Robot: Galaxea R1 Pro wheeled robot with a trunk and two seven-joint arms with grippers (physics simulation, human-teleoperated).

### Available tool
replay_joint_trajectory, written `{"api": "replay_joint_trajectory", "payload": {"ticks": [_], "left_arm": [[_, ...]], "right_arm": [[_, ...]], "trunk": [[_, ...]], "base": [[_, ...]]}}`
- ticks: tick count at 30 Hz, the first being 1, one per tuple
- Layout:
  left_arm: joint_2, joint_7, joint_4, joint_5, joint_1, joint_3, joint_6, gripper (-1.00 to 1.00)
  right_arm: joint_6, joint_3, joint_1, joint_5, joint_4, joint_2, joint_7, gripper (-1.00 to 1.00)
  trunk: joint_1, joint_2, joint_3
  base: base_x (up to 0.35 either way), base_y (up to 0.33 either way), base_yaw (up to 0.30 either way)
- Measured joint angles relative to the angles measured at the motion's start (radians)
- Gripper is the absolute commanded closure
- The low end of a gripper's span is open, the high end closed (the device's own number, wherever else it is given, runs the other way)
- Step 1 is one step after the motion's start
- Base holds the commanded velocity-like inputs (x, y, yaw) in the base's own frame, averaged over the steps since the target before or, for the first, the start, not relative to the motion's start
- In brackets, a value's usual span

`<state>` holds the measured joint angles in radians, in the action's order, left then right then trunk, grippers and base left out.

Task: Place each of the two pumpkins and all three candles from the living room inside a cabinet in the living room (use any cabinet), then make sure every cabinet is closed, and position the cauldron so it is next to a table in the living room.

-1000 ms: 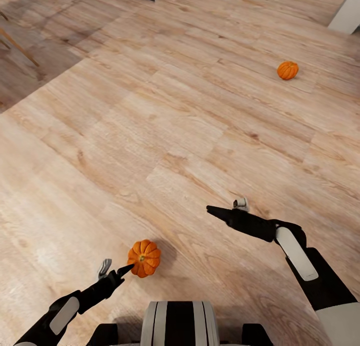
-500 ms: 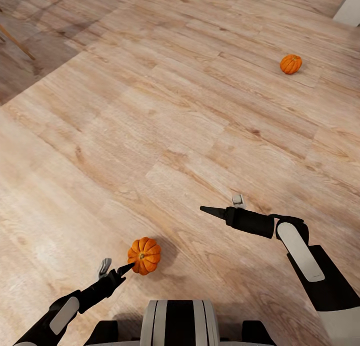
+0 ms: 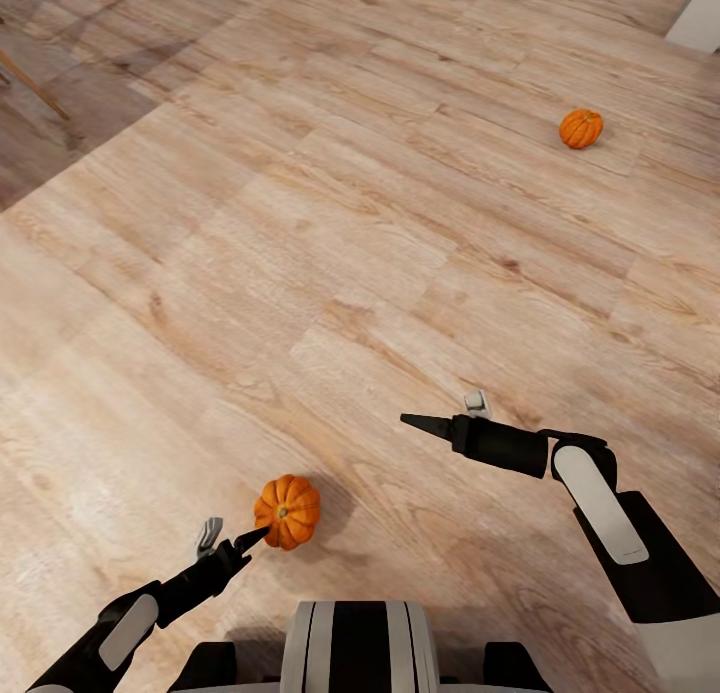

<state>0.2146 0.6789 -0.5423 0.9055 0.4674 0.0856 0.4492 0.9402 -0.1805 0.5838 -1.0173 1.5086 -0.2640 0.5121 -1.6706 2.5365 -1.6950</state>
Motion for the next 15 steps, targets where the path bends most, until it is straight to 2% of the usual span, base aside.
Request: {"api": "replay_joint_trajectory", "payload": {"ticks": [15], "left_arm": [[0.002, -0.003, -0.011, 0.001, 0.000, 0.003, 0.001, -1.00]], "right_arm": [[-0.001, 0.000, 0.000, 0.000, -0.002, 0.000, 0.000, -1.00]], "trunk": [[0.000, 0.000, 0.000]], "base": [[0.000, -0.009, 0.000]]}}
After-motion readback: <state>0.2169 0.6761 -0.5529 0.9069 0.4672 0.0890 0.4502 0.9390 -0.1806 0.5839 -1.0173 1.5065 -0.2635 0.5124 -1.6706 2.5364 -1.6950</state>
